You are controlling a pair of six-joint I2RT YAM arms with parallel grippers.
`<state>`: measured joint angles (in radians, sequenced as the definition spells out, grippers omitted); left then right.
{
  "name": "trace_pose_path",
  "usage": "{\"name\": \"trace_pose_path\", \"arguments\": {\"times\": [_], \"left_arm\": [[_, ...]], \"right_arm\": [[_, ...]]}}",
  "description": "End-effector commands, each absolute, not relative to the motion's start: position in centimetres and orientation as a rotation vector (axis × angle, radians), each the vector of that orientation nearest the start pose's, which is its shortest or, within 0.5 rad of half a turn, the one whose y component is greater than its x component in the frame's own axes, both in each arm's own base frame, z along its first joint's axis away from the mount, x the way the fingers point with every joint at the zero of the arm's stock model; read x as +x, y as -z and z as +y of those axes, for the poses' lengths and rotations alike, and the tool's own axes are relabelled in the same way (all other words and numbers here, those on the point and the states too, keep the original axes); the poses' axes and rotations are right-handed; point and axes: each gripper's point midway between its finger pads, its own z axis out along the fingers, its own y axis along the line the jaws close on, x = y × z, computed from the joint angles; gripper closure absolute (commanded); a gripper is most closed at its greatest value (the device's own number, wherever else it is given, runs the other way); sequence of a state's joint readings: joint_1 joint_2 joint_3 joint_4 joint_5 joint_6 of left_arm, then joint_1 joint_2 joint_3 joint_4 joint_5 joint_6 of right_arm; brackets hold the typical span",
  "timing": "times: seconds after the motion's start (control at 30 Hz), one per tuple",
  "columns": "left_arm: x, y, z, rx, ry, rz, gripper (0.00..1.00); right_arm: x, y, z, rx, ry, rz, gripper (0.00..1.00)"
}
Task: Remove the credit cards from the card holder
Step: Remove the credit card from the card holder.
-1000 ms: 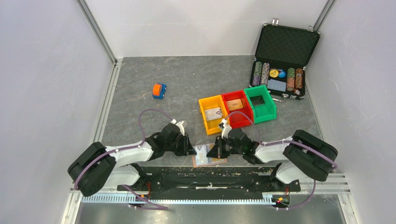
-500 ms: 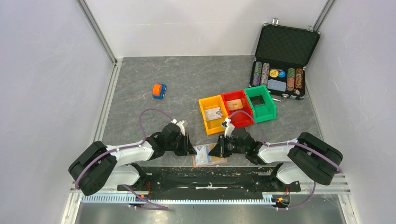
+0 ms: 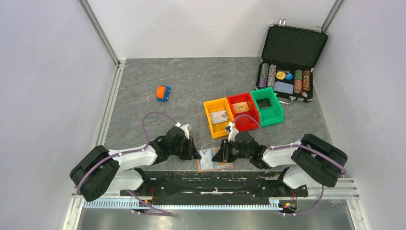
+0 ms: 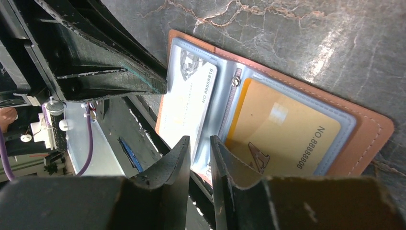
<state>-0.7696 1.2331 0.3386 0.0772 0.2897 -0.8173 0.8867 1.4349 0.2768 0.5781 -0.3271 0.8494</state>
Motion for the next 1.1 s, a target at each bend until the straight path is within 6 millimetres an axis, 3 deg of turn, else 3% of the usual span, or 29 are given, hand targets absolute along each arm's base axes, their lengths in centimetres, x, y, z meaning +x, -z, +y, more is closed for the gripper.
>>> {"name": "trace_pose_path", "arguments": {"times": [0.0, 0.7, 0.83, 1.07], "left_arm": [[12.7, -0.3, -23.5, 0.038, 0.969, 2.710, 0.75], [11.7, 0.8, -23.4, -0.014, 1.015, 2.733, 0.77], [11.7, 0.7, -23.4, -0.017, 1.019, 2.731, 0.77], [11.7, 1.5, -22.4, -0.013, 0.919, 2.765, 0.78]], "right_arm": [[14.2, -3.3, 30.9, -0.236, -1.267, 2.395, 0.77], [13.7, -3.6, 31.9, -0.183, -1.417, 2.342, 0.86], [13.8, -4.3, 31.9, -0.164, -1.447, 2.295, 1.00], [13.6, -5.3, 30.9, -0.142, -1.486, 2.229, 1.00]]}}
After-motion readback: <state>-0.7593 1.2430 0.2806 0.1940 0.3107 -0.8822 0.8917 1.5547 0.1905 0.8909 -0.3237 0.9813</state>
